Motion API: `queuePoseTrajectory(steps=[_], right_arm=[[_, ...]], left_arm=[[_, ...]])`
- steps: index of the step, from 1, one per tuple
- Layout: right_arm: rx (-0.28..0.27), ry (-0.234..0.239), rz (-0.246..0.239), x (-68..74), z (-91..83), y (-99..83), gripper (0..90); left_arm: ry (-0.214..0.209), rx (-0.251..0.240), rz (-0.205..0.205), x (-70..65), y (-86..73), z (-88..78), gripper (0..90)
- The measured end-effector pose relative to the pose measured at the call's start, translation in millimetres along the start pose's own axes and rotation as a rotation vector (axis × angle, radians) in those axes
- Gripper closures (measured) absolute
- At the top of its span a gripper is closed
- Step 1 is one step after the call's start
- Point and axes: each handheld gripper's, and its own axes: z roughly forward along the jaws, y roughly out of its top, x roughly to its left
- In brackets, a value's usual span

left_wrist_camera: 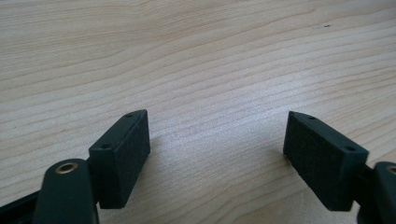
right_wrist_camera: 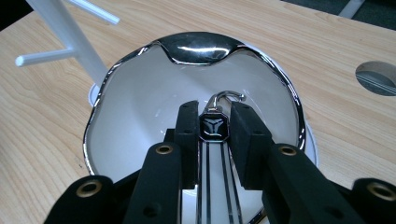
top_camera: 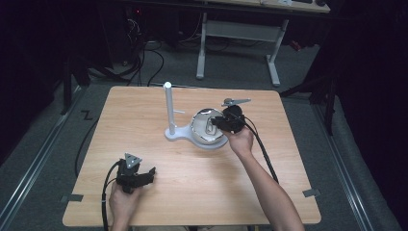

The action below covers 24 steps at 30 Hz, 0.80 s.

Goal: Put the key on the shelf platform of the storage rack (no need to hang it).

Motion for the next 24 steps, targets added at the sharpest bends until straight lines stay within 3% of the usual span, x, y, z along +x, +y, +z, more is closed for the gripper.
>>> queuePoseTrajectory(steps=[19, 24], right_arm=[[0.033, -0.009, 0.004, 0.8, 16.9, 0.0, 74.0], [0.024, 0.002, 0.012, 1.8, 16.7, 0.1, 67.9]], left_arm=[[0.002, 0.002, 0.003, -0.3, 0.0, 0.1, 23.1], [0.002, 0.002, 0.002, -0.3, 0.0, 0.0, 23.1]])
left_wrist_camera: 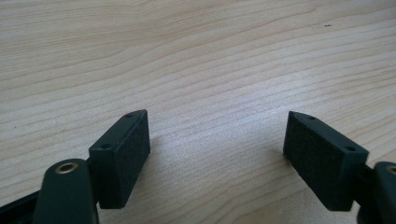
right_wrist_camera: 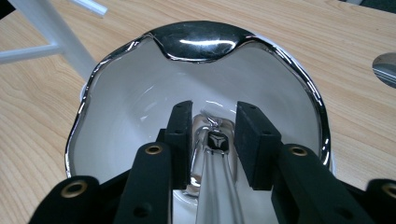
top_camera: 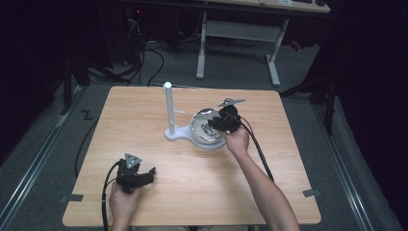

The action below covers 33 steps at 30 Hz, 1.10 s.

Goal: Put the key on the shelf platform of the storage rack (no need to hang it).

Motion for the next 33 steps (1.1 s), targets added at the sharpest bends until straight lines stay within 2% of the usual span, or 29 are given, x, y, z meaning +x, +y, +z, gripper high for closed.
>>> queuePoseTrajectory(steps=[5, 10, 19, 25, 27, 33], right_arm=[[-0.02, 0.003, -0.031, 2.2, -8.3, -2.4, 61.9], [-0.048, -0.009, -0.029, -1.0, -21.3, -5.9, 56.9], [-0.094, -0.035, -0.033, -9.2, -44.7, -10.1, 57.4], [-0.1, -0.044, -0.037, -11.5, -53.2, -13.3, 58.2], [-0.112, -0.044, -0.031, -13.8, -56.0, -15.8, 58.2], [-0.104, -0.053, -0.013, -20.8, -63.9, -23.6, 58.2]], left_arm=[[-0.001, -0.001, -0.002, 0.1, 0.0, 0.0, 23.1], [-0.001, 0.001, 0.001, -0.1, 0.1, 0.0, 23.0], [0.003, 0.001, 0.004, -0.7, 0.1, 0.3, 22.9], [0.003, 0.001, 0.005, -0.7, 0.1, 0.3, 22.9], [0.004, 0.001, 0.005, -0.8, 0.1, 0.3, 22.8], [0.006, 0.003, 0.008, -1.2, 0.2, 0.4, 22.8]])
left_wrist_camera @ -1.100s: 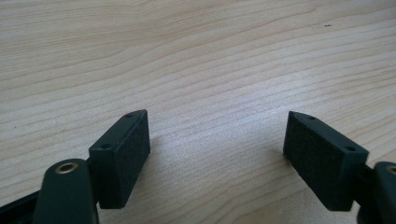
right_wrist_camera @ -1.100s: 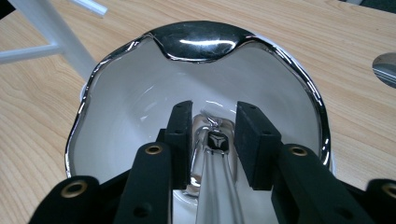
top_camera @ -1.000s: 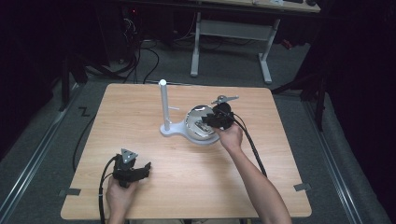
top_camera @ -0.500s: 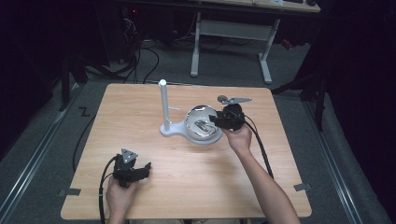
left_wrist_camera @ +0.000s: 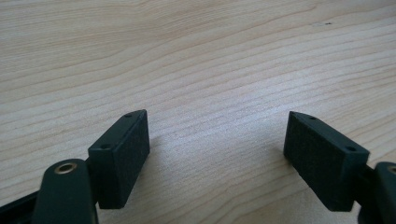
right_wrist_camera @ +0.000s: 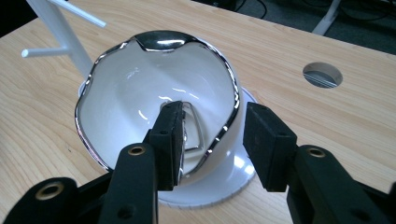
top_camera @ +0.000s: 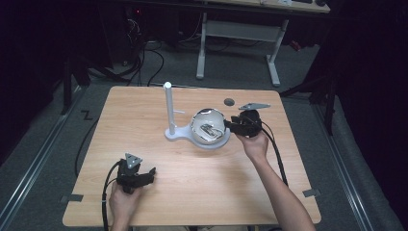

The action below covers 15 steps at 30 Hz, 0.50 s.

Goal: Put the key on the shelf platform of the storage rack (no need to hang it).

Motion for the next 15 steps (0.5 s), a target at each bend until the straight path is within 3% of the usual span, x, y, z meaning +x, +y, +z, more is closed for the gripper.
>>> queuePoseTrajectory(steps=[7, 15], right_arm=[[-0.025, -0.008, 0.007, -4.5, -8.7, -7.5, 58.2], [-0.013, -0.014, 0.016, -11.0, -17.2, -14.2, 58.0]], left_arm=[[0.0, 0.0, 0.0, 0.0, 0.0, 0.0, 22.7], [0.002, 0.0, 0.001, -0.3, 0.0, 0.1, 22.7]])
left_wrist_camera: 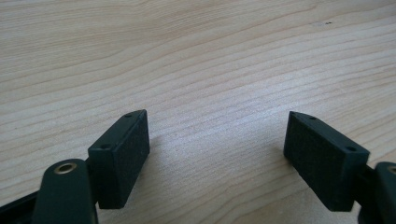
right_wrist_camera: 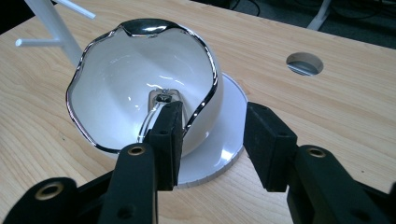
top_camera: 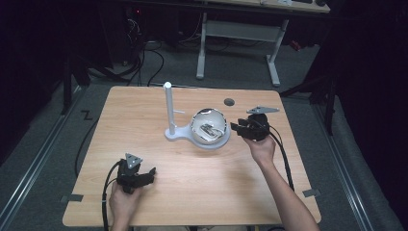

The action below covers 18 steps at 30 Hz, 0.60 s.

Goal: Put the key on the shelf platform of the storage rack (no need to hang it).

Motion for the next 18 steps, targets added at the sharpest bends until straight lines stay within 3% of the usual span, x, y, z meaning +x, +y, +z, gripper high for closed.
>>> queuePoseTrajectory(steps=[7, 18], right_arm=[[-0.028, -0.012, -0.003, -2.8, -11.7, -7.2, 58.2], [-0.028, -0.037, -0.003, -10.1, -28.7, -14.0, 58.2]], left_arm=[[-0.001, 0.0, -0.001, 0.2, 0.0, 0.0, 22.7], [-0.002, 0.0, 0.0, 0.2, 0.1, 0.0, 22.7]])
